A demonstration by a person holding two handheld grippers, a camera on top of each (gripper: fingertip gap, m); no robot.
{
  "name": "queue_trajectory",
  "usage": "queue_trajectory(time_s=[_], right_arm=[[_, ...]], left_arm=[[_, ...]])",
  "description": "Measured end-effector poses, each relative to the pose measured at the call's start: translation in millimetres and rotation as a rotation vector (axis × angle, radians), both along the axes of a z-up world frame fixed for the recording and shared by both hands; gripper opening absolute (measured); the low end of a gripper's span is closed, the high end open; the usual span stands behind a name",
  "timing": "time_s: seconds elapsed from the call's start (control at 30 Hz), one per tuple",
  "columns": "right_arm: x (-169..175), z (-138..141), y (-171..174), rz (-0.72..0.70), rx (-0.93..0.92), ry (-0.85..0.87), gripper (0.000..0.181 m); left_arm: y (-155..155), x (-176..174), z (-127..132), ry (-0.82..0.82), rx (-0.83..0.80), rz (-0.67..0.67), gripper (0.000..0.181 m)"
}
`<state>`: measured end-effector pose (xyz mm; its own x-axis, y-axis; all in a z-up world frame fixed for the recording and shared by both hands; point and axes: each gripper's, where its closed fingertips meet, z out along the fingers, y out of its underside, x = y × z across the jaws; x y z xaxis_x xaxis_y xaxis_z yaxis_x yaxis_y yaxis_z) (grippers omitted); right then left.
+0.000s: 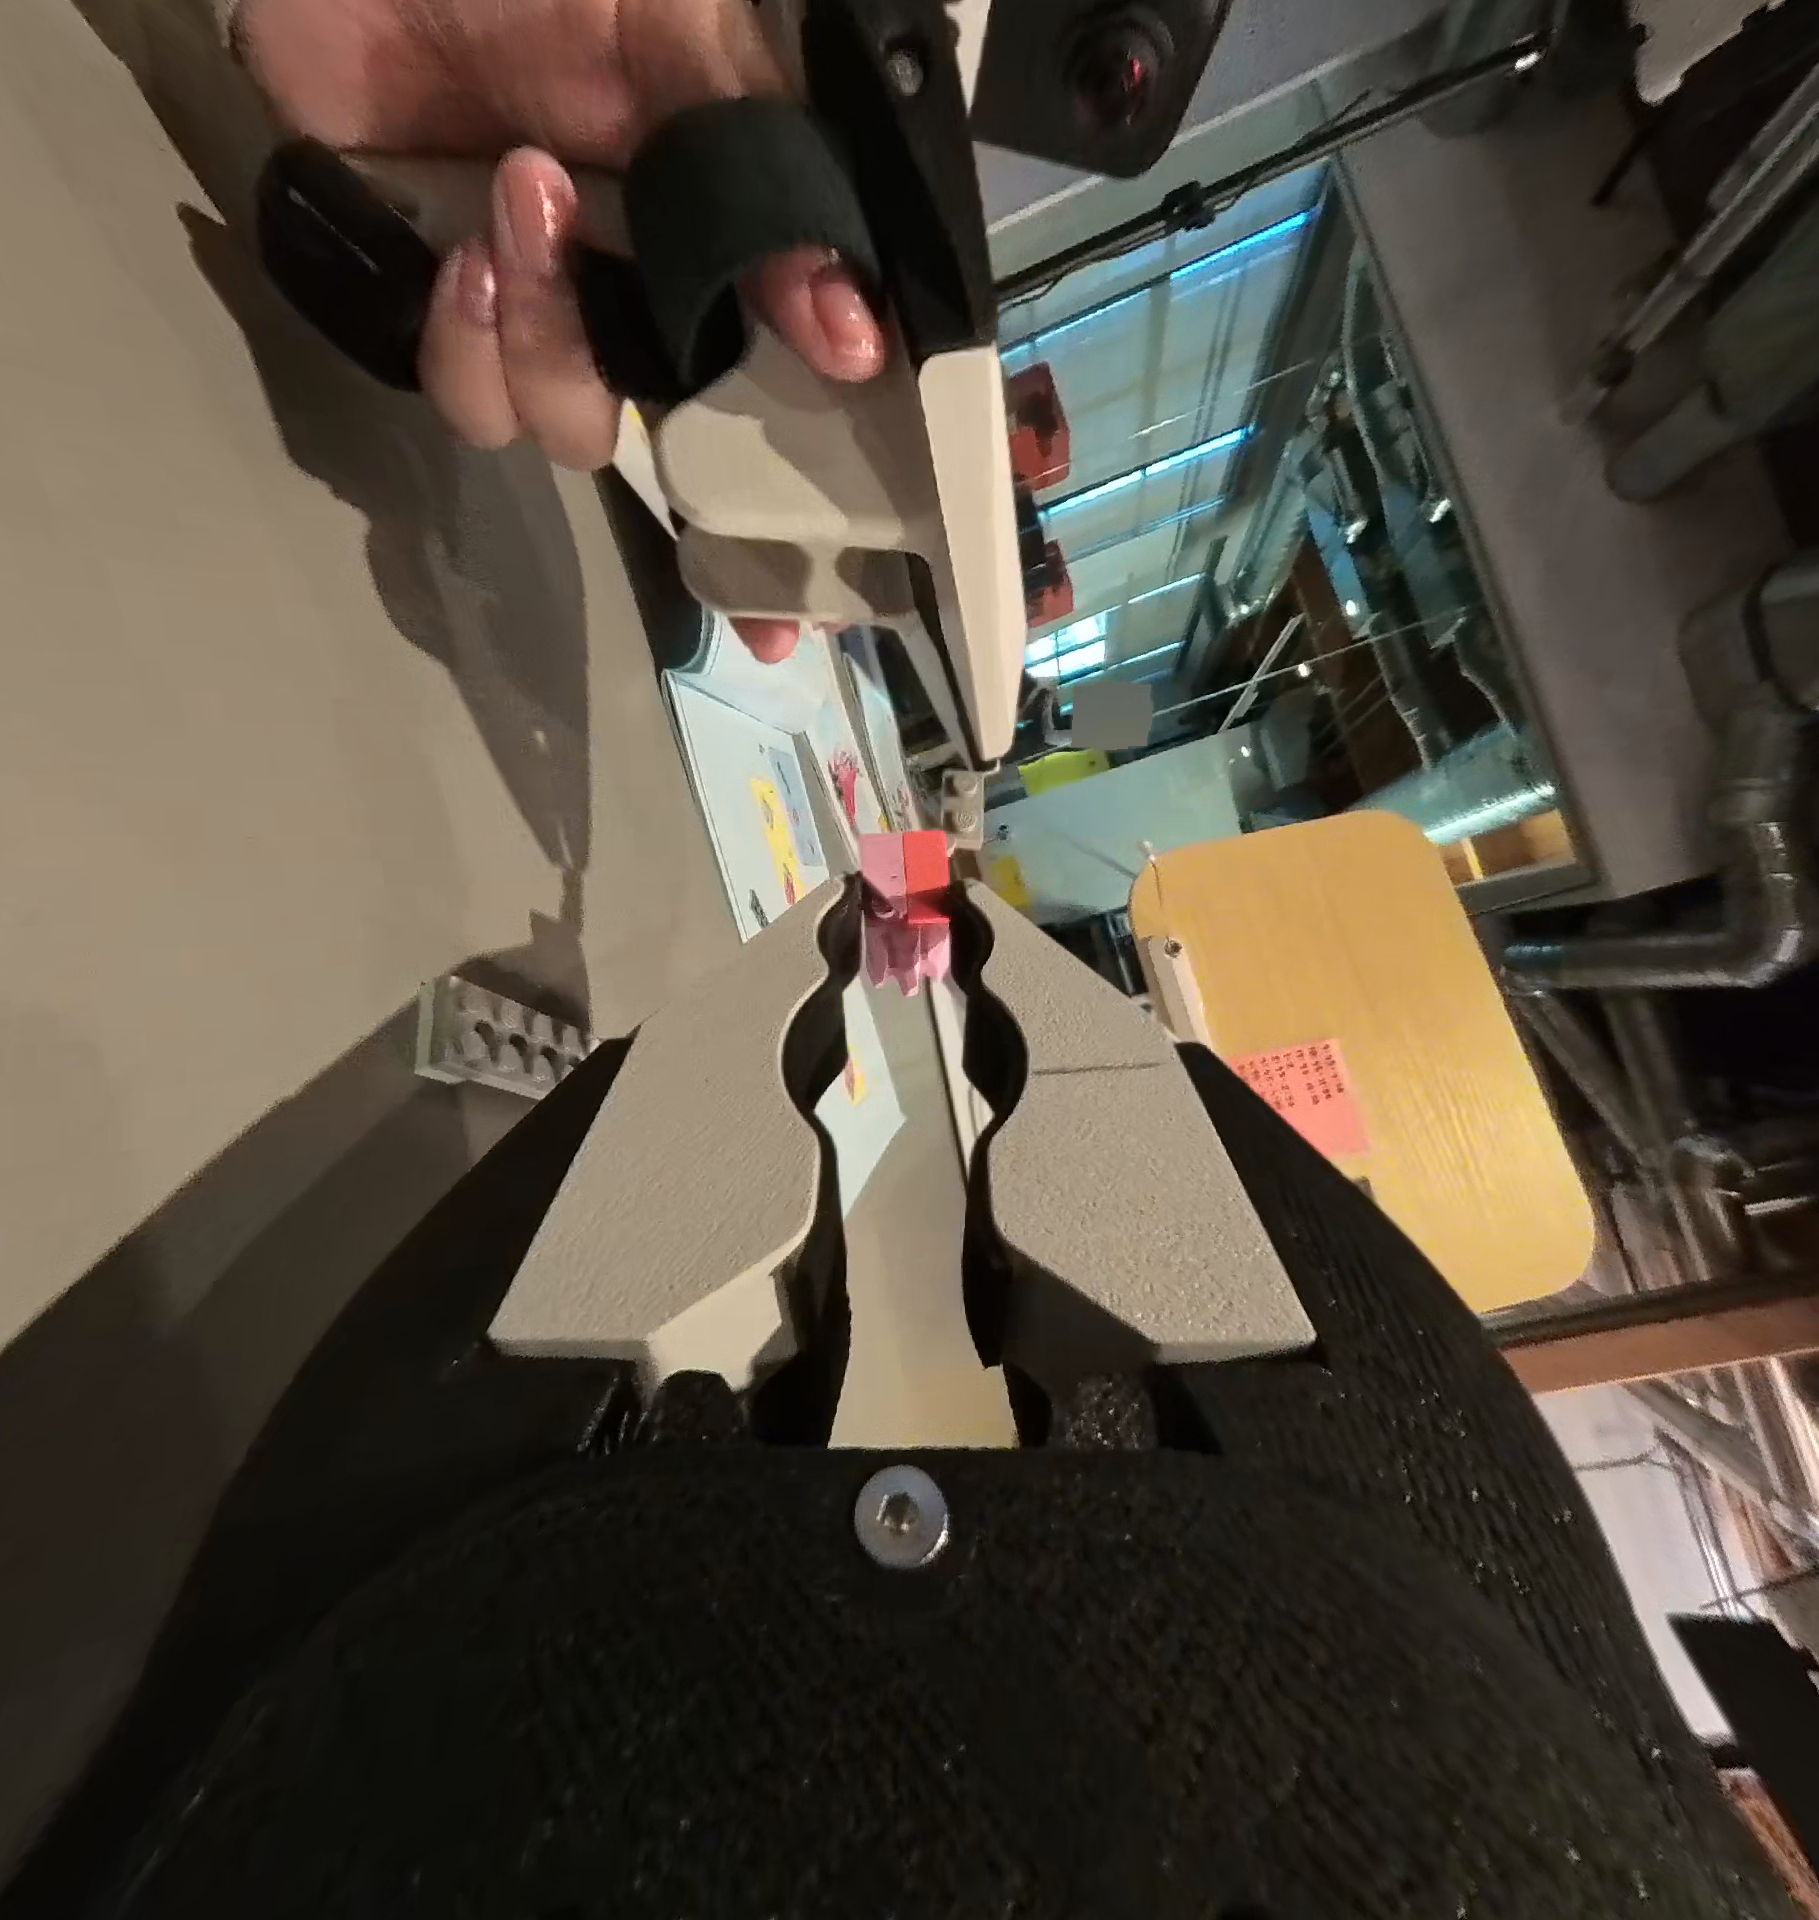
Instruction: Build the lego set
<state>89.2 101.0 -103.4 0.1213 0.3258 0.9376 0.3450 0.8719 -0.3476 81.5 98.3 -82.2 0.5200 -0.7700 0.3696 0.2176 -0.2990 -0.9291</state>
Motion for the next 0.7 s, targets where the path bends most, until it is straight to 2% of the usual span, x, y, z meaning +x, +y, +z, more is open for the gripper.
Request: queue_trajectory(time_s=[0.1,0.17,0.27,0.7], right_arm=[[-1.4,-1.4,-1.5,0.004,-0.007,-0.005,0.014],[-1.9,-2.0,-1.9,0.005,-0.007,-0.006,0.014],[-3.0,-2.6,-3.7,0.013,-0.016,-0.007,0.014],[-4.9,-3.2,-1.2,-0.01,-0.001,-0.004,0.014]], left_arm=[[7.1,-4.9,-6.1,0.042,-0.002,0.058,0.014],[5.3,-3.3,-6.3,0.045,0.0,0.041,0.014],[-0.1,3.2,-7.7,0.041,-0.01,-0.013,0.012],[-1.2,4.8,-6.6,0.01,-0.017,-0.04,0.004]])
